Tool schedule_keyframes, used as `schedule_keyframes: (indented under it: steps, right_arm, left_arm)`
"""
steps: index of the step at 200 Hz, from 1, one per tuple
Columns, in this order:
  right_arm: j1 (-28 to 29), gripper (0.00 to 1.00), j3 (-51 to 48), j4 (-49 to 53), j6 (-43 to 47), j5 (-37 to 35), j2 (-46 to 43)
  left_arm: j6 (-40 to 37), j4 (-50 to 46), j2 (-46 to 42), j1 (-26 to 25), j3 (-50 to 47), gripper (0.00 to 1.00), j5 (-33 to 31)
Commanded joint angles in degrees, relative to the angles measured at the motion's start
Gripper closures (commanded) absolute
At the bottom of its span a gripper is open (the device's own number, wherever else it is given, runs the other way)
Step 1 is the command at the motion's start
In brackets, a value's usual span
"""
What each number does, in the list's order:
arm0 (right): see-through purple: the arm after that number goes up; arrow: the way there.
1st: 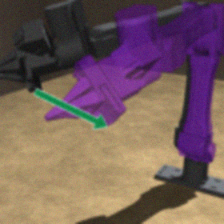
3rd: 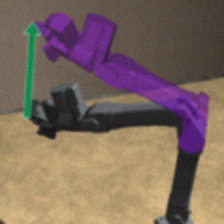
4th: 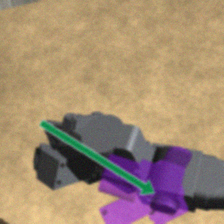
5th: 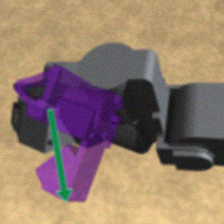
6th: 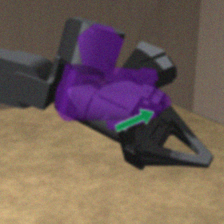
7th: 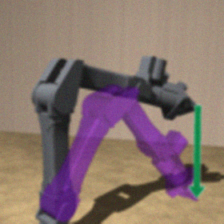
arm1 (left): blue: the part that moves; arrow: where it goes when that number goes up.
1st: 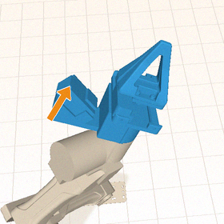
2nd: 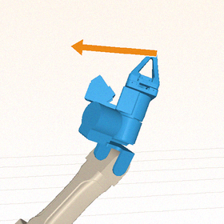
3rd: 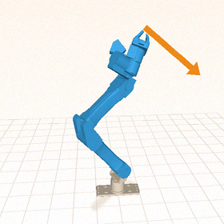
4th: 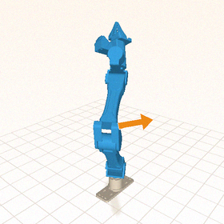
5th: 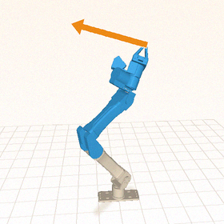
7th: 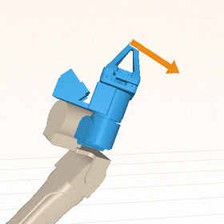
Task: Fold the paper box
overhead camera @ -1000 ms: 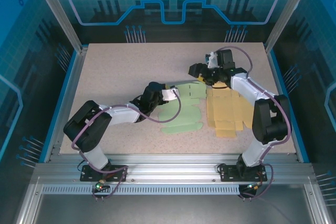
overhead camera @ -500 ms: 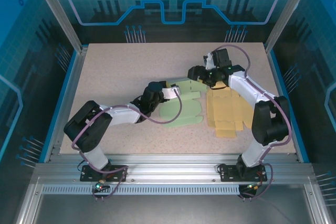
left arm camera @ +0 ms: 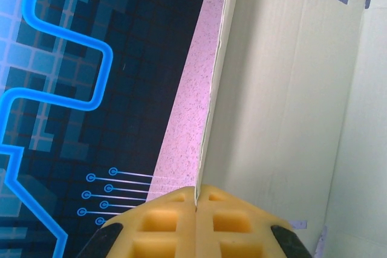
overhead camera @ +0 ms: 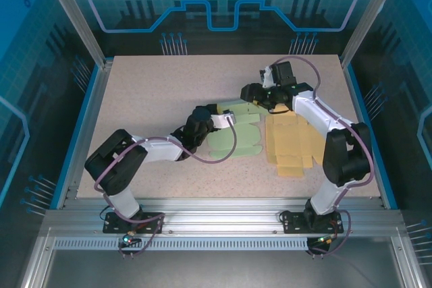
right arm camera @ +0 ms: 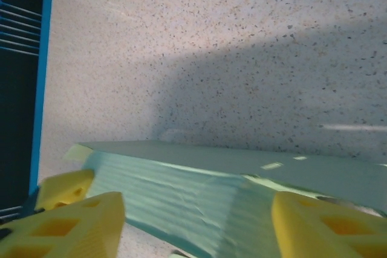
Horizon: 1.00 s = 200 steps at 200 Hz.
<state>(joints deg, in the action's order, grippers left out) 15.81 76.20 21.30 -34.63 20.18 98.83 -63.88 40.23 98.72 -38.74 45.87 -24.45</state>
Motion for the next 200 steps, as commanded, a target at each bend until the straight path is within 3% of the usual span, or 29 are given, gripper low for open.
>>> schedule_keyframes:
  steps: [1, 45, 118, 200]
  right_arm:
    - [1.18, 0.41, 1.09, -2.04, -1.79, 2.74, 2.06]
    - [1.63, 0.55, -1.46, -3.95, -2.93, 3.98, 1.51]
    - [1.68, 0.41, -5.15, 1.17, -0.11, -5.66, -5.34]
    - [1.84, 0.38, -5.89, -0.17, -1.09, -4.87, -3.33]
  left_arm:
    - [-1.07, 2.64, 1.61, -1.03, 0.10, 1.00, -1.17]
    - [-0.05, 3.41, 2.01, -1.35, 0.19, 1.00, -2.27]
    - [-0.52, 4.86, 1.52, -1.34, -0.60, 1.00, -3.40]
    - [-0.83, 5.36, 2.33, -1.36, -0.28, 1.00, -3.57]
